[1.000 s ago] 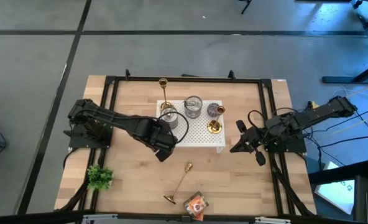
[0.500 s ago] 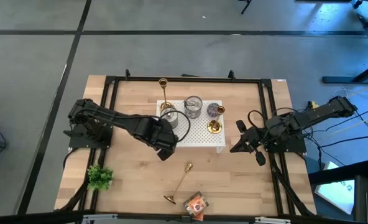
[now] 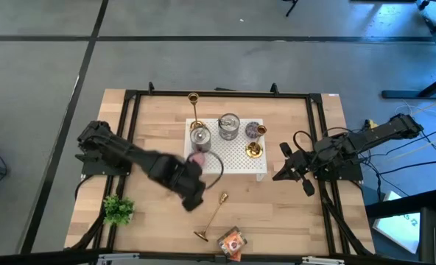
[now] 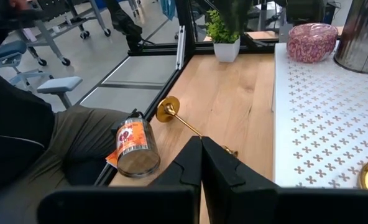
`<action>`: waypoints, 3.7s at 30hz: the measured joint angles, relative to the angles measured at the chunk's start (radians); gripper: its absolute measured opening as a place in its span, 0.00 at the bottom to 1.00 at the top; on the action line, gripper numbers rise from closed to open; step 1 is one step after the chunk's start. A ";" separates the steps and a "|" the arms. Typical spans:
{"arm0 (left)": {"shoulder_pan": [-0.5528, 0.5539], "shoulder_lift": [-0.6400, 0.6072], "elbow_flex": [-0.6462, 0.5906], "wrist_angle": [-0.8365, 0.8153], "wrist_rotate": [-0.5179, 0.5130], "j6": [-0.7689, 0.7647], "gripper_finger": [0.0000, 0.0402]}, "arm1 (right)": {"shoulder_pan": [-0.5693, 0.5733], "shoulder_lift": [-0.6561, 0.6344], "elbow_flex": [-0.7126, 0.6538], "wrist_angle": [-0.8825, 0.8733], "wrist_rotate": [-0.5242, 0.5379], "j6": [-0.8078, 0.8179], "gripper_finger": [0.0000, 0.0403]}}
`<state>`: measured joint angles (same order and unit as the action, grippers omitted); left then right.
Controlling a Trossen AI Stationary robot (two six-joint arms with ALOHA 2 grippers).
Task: Pick & Place candle stick holders
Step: Put the gold candle holder on the shelf
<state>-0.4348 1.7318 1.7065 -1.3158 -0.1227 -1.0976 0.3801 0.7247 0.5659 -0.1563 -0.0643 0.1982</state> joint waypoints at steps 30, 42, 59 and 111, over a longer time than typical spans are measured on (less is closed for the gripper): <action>-0.431 0.260 0.001 0.856 -0.724 0.742 0.15 | 0.027 0.257 0.000 0.694 0.012 -0.022 0.01; -0.442 0.278 0.001 0.896 -0.691 0.727 0.15 | 0.180 0.465 0.090 0.868 -0.023 -0.080 0.01; -0.346 0.274 0.000 0.879 -0.678 0.614 0.15 | 0.456 0.465 0.270 0.608 0.273 -0.345 0.01; -0.114 0.424 -0.001 0.475 -0.129 0.100 0.35 | 0.467 0.464 0.302 0.488 0.483 -0.281 0.01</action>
<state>-0.5488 2.1563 1.7058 -0.8408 -0.2520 -0.9981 0.8471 1.1889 0.8680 0.3316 0.4183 -0.0825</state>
